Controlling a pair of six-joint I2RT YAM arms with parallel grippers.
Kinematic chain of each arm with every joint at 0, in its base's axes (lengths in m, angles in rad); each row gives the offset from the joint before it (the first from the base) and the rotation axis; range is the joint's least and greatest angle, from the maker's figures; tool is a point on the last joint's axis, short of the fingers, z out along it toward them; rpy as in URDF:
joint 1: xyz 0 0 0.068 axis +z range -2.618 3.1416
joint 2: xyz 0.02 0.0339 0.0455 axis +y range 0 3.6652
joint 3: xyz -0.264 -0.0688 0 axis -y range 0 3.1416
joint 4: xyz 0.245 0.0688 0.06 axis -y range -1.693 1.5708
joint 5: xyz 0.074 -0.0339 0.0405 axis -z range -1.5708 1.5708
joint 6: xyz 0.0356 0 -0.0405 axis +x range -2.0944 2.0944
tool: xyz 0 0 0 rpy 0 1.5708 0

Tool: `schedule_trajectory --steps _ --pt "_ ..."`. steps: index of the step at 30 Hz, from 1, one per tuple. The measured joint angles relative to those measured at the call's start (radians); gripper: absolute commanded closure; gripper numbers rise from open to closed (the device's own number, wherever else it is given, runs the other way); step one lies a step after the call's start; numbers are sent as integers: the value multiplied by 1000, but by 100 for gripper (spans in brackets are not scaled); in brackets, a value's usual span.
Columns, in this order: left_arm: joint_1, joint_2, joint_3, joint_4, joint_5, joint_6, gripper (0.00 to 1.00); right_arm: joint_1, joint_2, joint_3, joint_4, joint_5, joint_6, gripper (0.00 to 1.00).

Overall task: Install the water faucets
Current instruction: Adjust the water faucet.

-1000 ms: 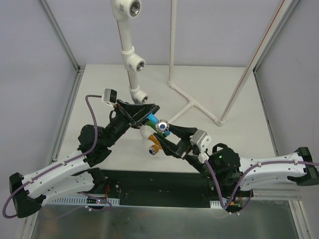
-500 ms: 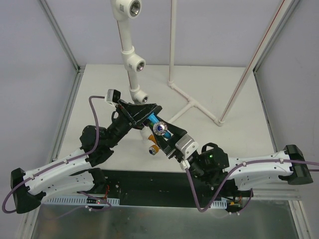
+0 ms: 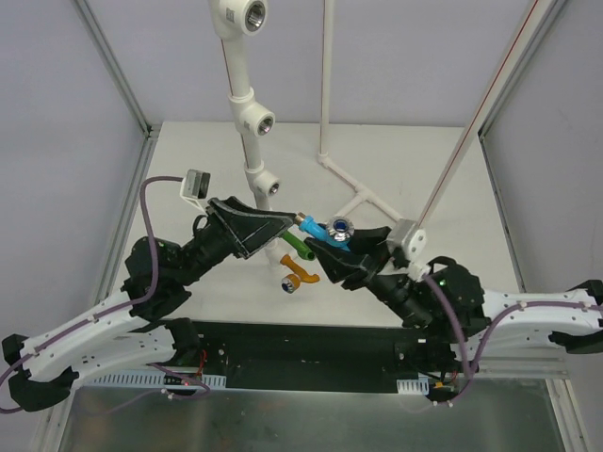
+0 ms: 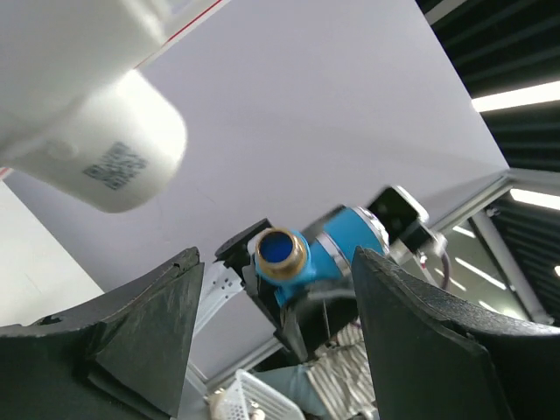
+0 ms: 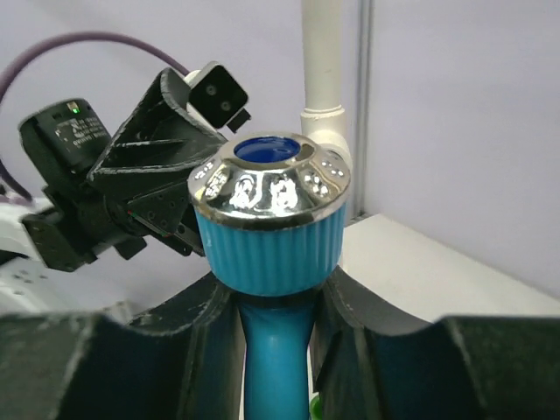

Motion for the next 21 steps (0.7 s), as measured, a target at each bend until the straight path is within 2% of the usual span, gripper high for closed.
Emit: schedule_trajectory --steps 4,10,14,18,21 --pt "0 -72 -2 -25 8 119 38 -15 -101 5 -119 -29 244 100" --pt "0 -66 1 10 72 216 39 -74 -141 58 -315 -155 597 100" --pt "0 -8 29 4 166 242 48 -95 -135 109 -432 -264 736 100" --pt "0 27 40 -2 238 246 59 -99 -156 122 -507 -319 808 100" --pt "0 30 40 -4 264 243 58 -101 -173 122 -541 -327 838 100"
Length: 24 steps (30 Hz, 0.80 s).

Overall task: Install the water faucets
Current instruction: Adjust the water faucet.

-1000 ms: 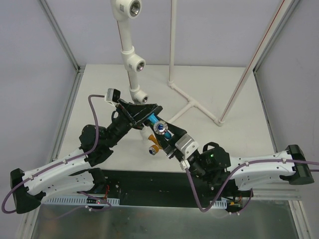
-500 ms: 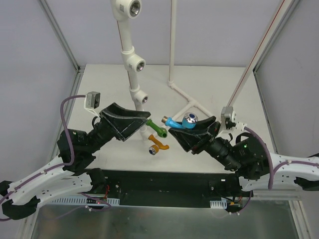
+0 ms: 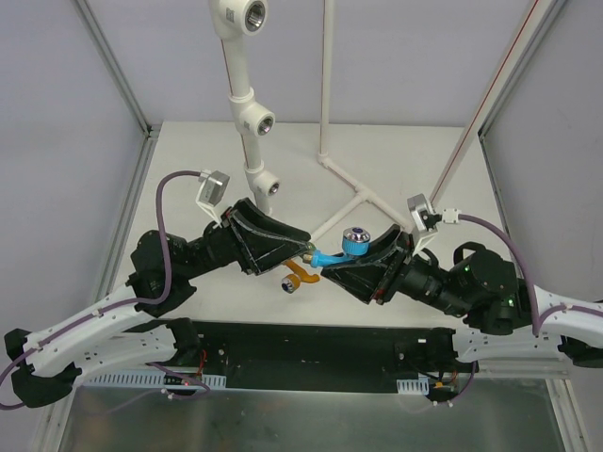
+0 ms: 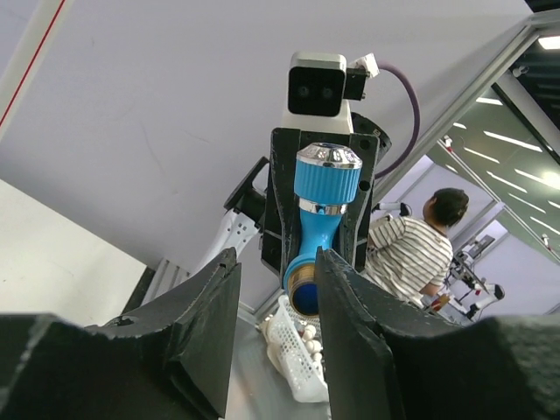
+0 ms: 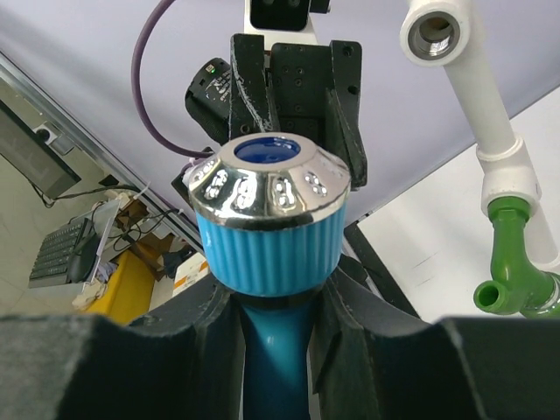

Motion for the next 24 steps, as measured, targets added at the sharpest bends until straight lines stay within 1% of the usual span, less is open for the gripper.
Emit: schedule_trajectory --steps 5,7,10,12,15,19,24 --pt "0 0 0 2 16 -7 38 0 -22 0 -17 8 11 100" --pt "0 0 0 3 17 -17 37 0 -24 0 -19 13 11 100" --pt "0 3 0 16 22 -33 37 0 -24 0 -19 21 10 100" --pt "0 8 0 26 31 -40 39 0 -24 0 -19 28 10 100" --pt "0 21 0 42 34 -56 46 -2 -24 -3 -21 35 10 100" --pt "0 53 0 61 41 -72 53 -2 -29 -10 -20 45 9 100" --pt "0 79 0 76 45 -90 53 -4 -35 -14 -21 63 6 100"
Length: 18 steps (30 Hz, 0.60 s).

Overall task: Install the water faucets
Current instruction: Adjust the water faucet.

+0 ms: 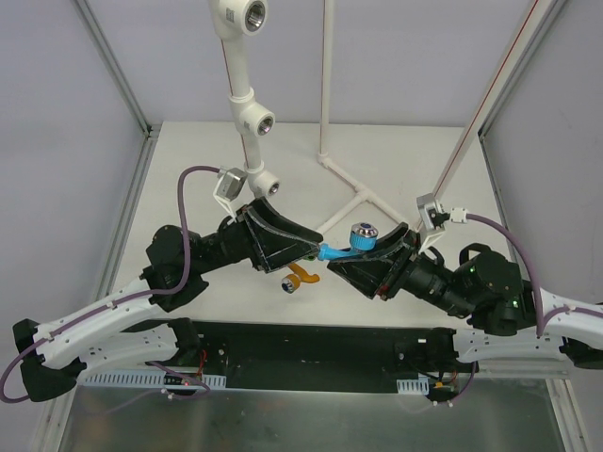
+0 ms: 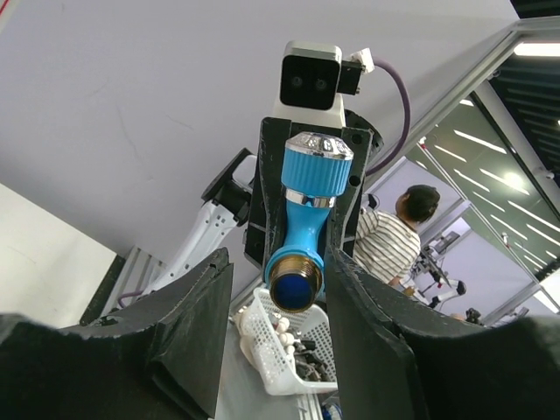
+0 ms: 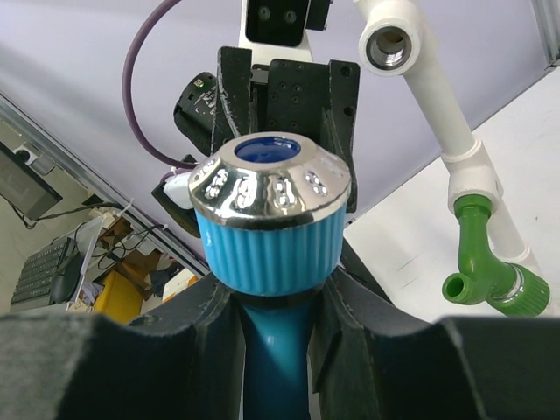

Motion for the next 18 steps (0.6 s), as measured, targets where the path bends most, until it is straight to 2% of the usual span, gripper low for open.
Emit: schedule_trajectory --steps 7,18 --pt "0 1 0 21 15 -20 51 -2 -15 -16 2 30 -5 100" --pt "0 2 0 23 18 -23 57 -2 -20 -27 12 51 -9 100"
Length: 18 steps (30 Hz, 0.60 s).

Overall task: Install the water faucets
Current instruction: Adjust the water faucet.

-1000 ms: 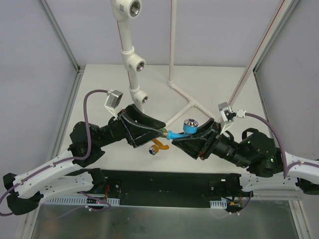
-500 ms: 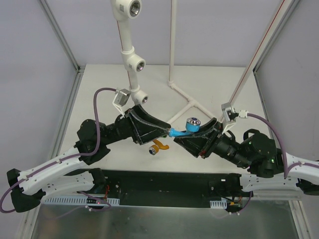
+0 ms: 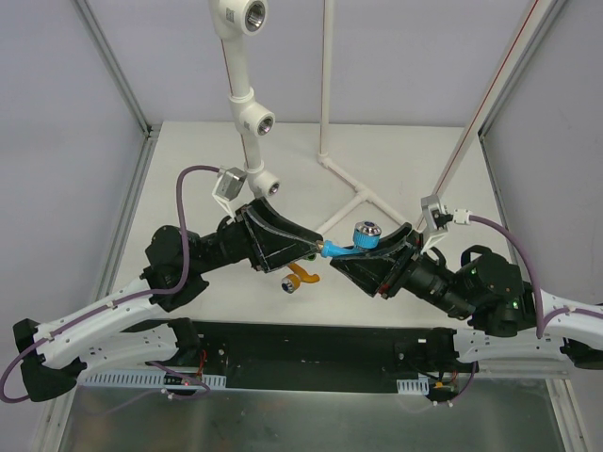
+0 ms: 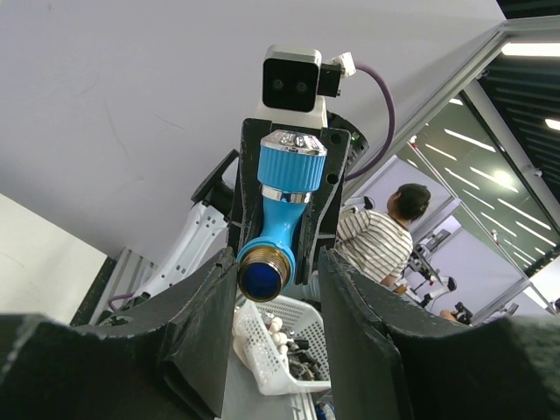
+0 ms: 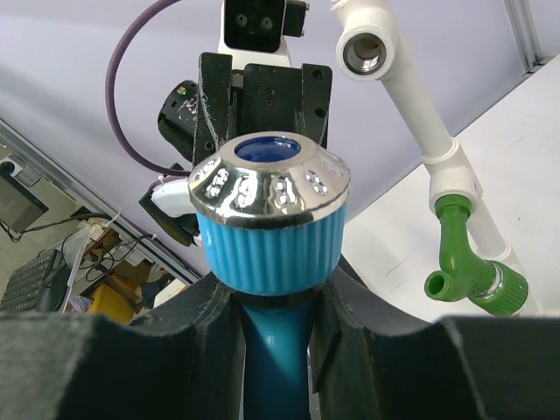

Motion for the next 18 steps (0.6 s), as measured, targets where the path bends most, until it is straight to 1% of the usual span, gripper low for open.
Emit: schedule_trajectory --steps 2,7,11,13,16,18 --pt "0 2 0 0 0 0 56 0 -2 0 0 0 0 100" --pt "0 4 0 1 4 -2 49 0 -5 -6 4 3 -1 100" --pt "0 6 0 4 11 -5 48 0 -6 -8 7 5 -3 100" --pt "0 8 0 4 15 -6 52 0 -6 -12 10 5 -2 100" --pt "0 11 0 4 21 -8 55 0 -6 -13 13 5 -2 100" --pt "0 13 0 4 22 -8 62 0 -6 -13 13 4 -2 100"
